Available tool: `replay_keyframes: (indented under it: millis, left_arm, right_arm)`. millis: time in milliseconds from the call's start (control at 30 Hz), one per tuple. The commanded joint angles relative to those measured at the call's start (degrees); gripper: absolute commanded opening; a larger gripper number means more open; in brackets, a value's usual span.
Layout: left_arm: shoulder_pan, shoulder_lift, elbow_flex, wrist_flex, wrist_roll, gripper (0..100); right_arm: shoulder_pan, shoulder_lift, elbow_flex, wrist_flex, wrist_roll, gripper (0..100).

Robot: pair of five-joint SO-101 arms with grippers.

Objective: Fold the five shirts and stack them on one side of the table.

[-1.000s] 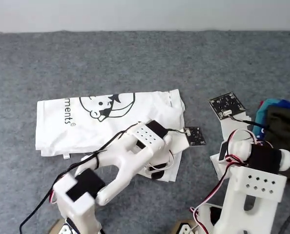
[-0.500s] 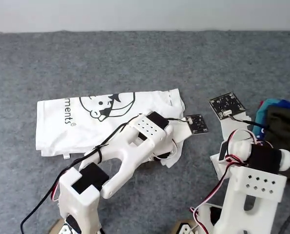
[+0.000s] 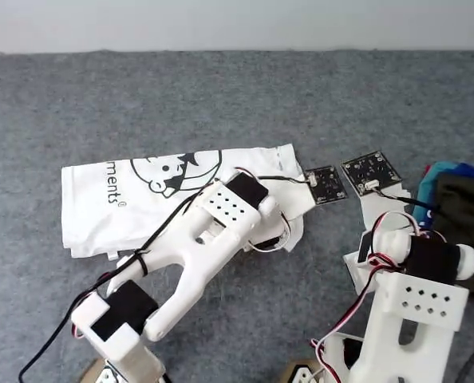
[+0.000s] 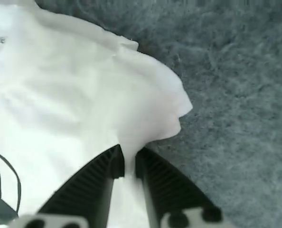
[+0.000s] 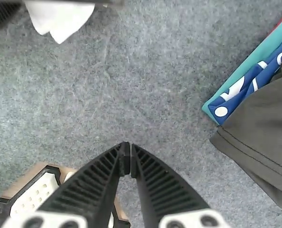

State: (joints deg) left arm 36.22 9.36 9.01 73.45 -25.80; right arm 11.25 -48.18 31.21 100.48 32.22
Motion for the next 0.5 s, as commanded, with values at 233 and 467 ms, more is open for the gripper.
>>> replay_keyframes:
  millis: [233,467]
  left_arm:
    - [-11.34,-2.90,1.27,-16.09,-0.53,2]
    - [-17.41,7.56,-0.40,-24.26,-0.18,17]
  right_arm:
    - [0.31,-0.92,-0.18,1.45,-0.62,1.2]
    - [0.40,-0.92,-0.18,1.63,-0.53,1.2]
